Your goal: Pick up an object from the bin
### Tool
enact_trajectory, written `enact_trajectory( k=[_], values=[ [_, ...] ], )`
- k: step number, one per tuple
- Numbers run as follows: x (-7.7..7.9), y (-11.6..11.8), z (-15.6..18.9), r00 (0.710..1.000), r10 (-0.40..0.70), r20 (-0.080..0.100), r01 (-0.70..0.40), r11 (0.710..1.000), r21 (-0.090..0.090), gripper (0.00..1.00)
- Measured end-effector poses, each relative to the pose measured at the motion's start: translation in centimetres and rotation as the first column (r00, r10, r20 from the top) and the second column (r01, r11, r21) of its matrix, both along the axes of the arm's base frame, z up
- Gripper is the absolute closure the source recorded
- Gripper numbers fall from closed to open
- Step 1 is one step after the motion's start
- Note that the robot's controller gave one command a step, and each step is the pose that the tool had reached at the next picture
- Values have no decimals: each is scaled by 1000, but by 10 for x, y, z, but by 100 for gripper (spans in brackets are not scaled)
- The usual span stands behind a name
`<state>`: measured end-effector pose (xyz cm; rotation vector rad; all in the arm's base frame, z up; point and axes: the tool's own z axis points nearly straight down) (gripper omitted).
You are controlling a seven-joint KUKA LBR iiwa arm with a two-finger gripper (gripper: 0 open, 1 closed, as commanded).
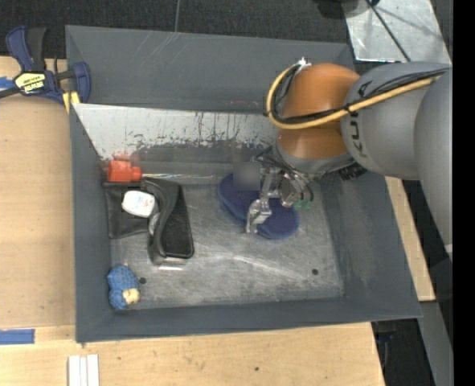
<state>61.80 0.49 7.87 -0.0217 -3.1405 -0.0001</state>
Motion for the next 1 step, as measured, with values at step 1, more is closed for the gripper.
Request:
enact_trajectory(
  k=[1],
  values=[
    [-1, -5, 159, 1000, -5, 14, 5, 1000, -1, 100]
  ],
)
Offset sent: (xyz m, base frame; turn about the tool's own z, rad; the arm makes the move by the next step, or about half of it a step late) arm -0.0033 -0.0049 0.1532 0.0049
